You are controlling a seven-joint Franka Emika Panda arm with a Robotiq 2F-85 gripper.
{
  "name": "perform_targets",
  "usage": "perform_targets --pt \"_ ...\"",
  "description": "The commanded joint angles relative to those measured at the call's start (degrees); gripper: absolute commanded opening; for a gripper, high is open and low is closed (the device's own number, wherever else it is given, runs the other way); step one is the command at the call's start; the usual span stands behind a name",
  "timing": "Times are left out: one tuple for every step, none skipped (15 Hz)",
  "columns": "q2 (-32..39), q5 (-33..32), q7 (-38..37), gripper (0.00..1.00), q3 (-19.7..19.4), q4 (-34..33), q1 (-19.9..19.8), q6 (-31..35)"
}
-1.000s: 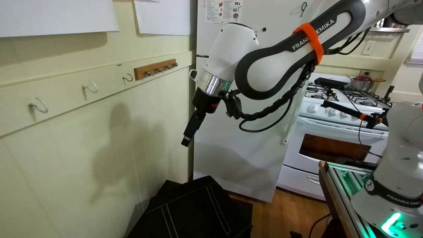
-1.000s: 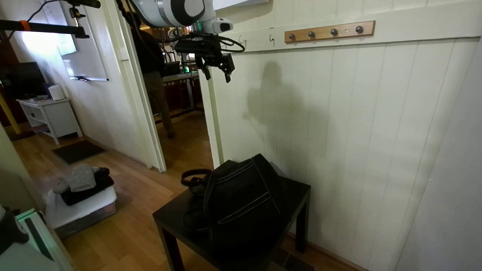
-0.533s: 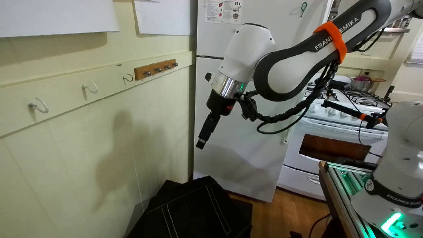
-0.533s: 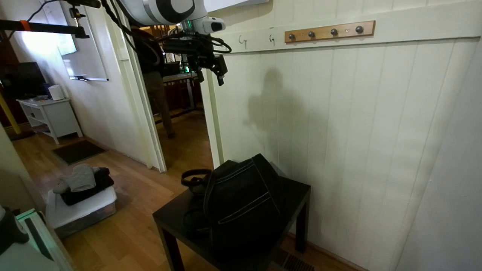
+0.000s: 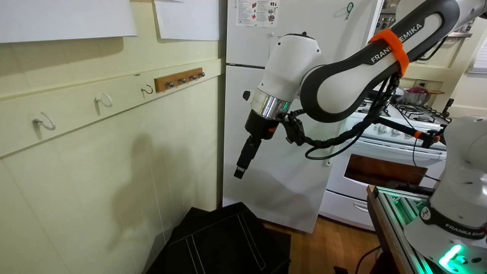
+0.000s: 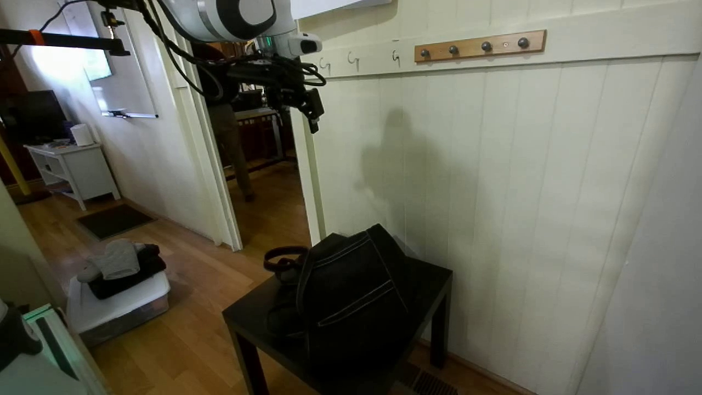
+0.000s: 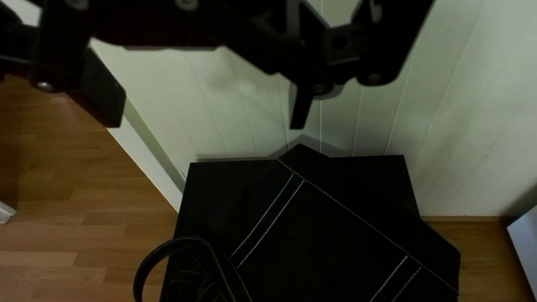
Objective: Place the black bag on the table.
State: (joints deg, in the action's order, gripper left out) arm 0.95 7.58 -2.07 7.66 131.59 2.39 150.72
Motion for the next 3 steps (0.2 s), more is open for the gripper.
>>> perform_targets --pt "-0.12 -0.06 -0.15 1.00 -0.99 0.03 0.98 -0.19" --pt "-0.21 -0.07 -0.18 1.00 -1.00 0.18 0.98 -0.19" --pt "-0.27 -0.07 -0.19 1.00 -1.01 0.27 0.98 -0.19"
